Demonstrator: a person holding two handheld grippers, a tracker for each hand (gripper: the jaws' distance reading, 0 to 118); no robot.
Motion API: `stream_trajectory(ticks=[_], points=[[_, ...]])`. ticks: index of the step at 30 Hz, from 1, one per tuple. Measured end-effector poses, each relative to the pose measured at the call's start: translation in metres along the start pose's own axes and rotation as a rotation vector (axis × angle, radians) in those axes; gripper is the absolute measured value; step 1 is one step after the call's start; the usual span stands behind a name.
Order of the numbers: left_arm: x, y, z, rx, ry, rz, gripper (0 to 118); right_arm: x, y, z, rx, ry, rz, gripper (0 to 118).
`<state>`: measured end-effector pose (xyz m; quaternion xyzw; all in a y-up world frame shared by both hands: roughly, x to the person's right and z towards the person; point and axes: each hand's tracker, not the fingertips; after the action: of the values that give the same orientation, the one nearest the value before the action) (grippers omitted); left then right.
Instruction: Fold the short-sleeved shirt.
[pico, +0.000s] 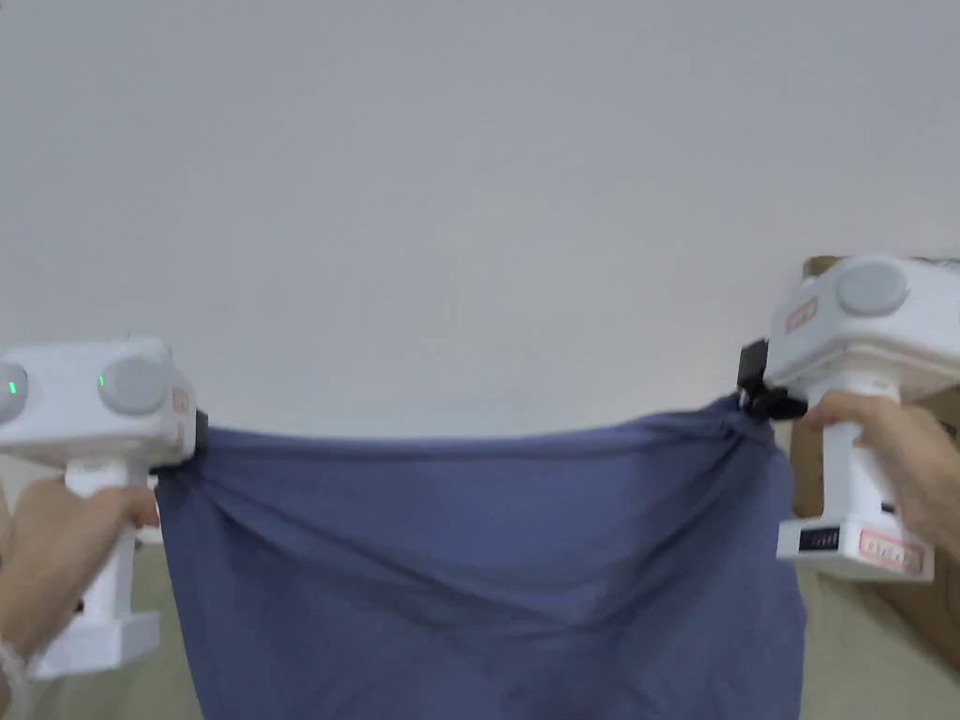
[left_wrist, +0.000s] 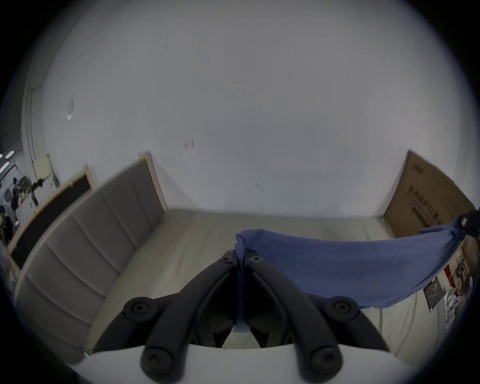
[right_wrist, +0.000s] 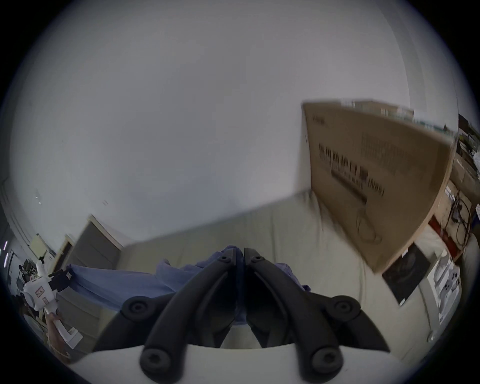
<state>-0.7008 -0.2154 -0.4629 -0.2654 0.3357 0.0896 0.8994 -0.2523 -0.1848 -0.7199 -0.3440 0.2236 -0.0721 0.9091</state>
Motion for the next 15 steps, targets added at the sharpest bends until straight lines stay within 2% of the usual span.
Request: stream_trajectory(ticks=[4, 8, 11, 15], points=[[0.016, -0.078, -0.068, -0.154, 0.040, -0.105, 3, 0.029, -0.058, -0.082, -0.157, -0.051, -0.014, 6], [0.016, -0.144, -0.123, -0.280, 0.024, -0.063, 3, 0.050, -0.125, -0.136, -0.293, -0.112, -0.052, 6], [0.015, -0.187, -0.144, -0.362, 0.052, -0.099, 3, 0.065, -0.165, -0.161, -0.386, -0.157, -0.021, 6], [-0.006, -0.224, -0.132, -0.398, 0.018, -0.057, 3, 0.087, -0.199, -0.154, -0.400, -0.138, -0.048, 6]])
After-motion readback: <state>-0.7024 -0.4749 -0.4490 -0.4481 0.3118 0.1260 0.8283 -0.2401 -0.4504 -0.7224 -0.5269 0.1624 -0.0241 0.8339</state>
